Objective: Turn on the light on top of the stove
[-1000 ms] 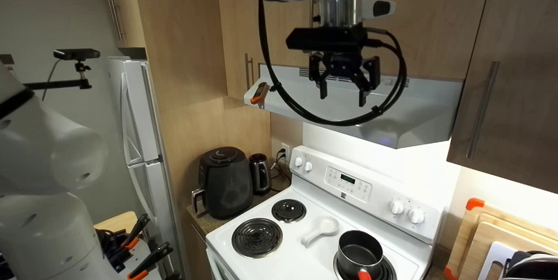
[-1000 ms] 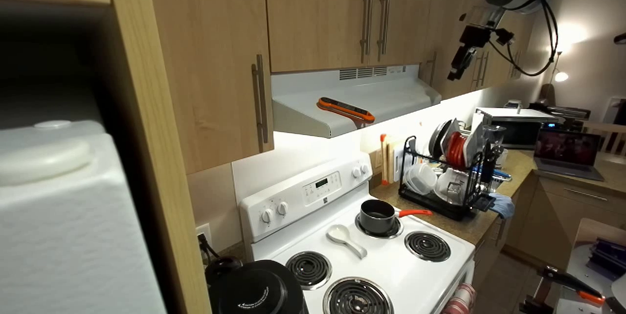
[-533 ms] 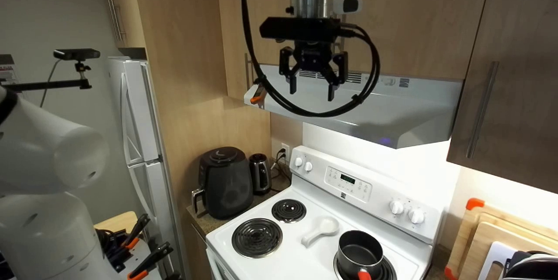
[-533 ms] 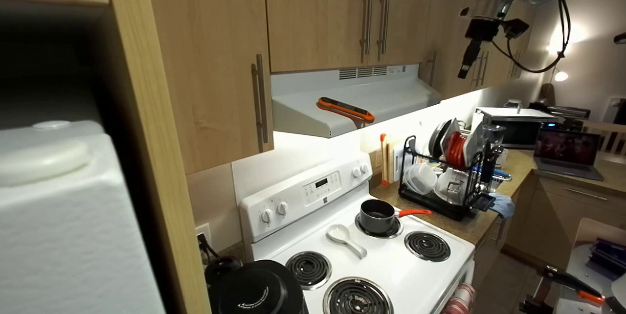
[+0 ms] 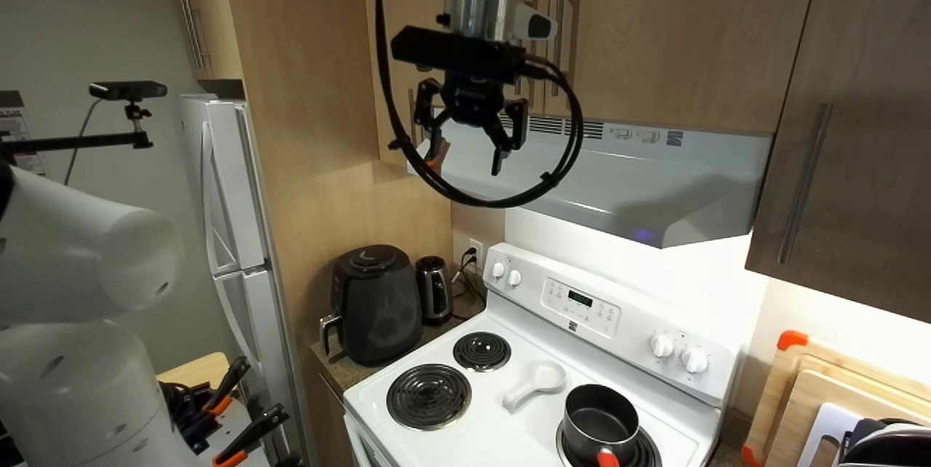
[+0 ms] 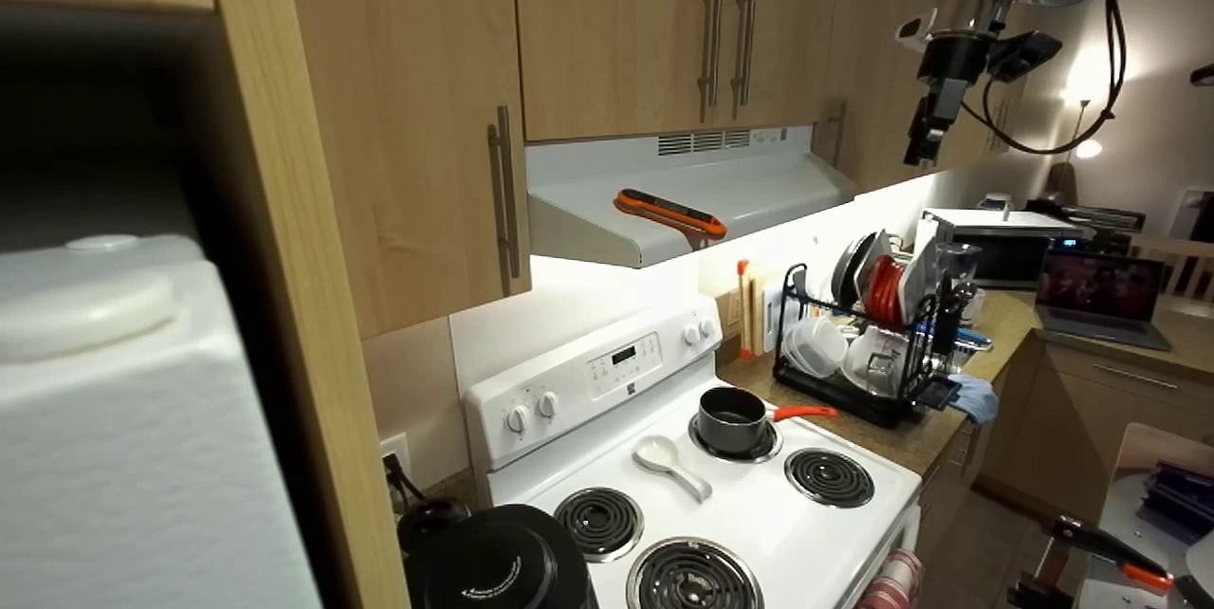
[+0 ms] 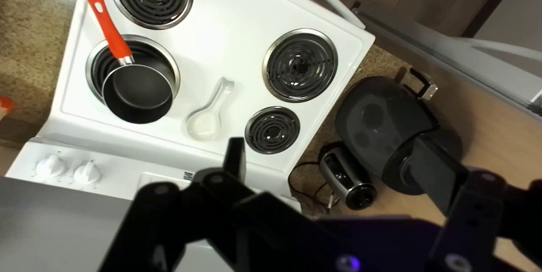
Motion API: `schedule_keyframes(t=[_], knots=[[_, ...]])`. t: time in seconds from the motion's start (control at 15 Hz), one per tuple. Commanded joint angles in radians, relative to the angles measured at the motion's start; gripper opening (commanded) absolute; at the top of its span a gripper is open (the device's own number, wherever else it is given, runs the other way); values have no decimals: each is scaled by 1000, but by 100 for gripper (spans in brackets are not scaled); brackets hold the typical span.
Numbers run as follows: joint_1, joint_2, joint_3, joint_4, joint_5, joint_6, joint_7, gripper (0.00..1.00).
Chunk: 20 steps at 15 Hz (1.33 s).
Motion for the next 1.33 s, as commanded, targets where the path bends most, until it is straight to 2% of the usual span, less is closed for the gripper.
schedule_keyframes(t=[0.0,0.73,1.0,1.07,1.27], knots=[[16,115,40,-64,-46,-66,37,100],[76,249,43,-71,-68,-272,26,100],[84,280,46,-77,-100,-275,37,100],[120,257,11,-30,-81,-298,36,100],[131,262,-1,-24,-82,-297,33,100]])
